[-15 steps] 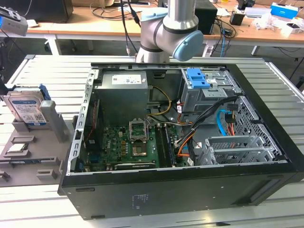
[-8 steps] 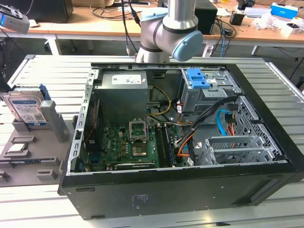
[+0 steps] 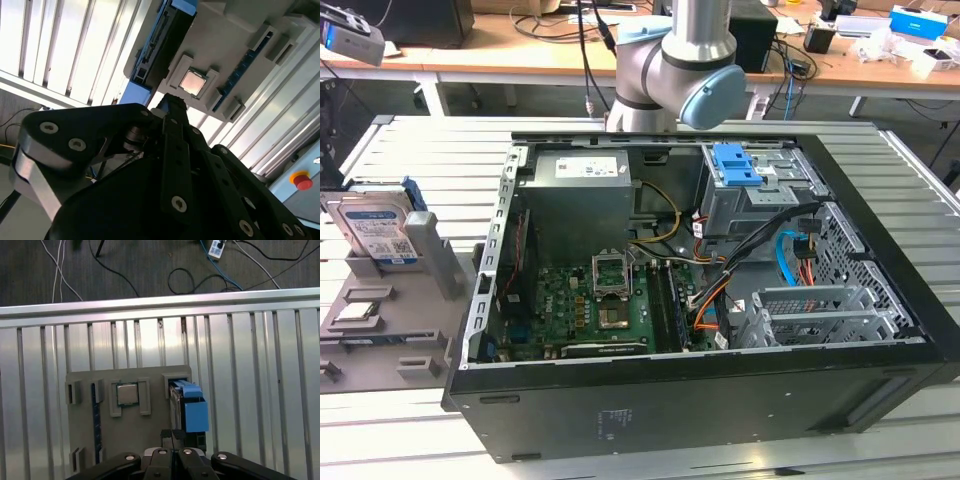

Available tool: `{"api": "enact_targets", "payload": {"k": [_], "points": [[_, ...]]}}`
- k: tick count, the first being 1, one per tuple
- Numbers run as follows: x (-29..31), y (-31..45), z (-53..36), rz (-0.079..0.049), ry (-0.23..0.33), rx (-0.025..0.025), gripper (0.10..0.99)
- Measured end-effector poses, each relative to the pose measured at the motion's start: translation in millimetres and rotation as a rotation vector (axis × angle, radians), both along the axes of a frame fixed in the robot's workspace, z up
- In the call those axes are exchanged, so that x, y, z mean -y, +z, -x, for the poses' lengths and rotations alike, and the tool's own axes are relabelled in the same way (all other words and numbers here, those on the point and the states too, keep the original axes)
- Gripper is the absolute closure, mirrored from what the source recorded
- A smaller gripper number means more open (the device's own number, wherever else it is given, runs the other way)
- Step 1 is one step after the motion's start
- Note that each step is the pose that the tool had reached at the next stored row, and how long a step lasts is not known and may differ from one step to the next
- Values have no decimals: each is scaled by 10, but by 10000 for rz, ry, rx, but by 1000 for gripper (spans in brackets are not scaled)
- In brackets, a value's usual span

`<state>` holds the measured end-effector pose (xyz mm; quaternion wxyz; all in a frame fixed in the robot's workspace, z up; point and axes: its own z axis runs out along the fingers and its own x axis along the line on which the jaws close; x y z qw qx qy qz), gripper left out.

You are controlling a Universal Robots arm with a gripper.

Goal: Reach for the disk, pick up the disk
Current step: 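Pick up the disk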

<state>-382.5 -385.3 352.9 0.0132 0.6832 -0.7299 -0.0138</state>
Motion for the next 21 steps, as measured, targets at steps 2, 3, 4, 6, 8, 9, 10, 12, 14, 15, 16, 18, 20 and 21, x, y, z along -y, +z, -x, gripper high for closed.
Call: {"api": "enact_targets", "payload": {"k": [2,3,4,6,8,9,10,12,14,15,16,18,20,21], "points": [[-1,0,0,0,2,0,980],[-1,0,-1,0,2,-1,980],[-2,0,0,-1,0,-1,980],[-3,0,0,0,1,0,980],[-4,0,0,0,1,1,969],[-4,0,0,0,1,-1,910],[-5,0,0,0,0,0,788],[-6,0,0,-1,1,1,667],[-7,0,0,-1,0,0,541],[-8,0,0,0,1,0,541],[-12,-1,0,-1,-1,1,541],[-69,0,0,-1,-1,0,541],[-134,0,0,-1,0,0,541],[-144,-2,0,-1,1,0,541]]}}
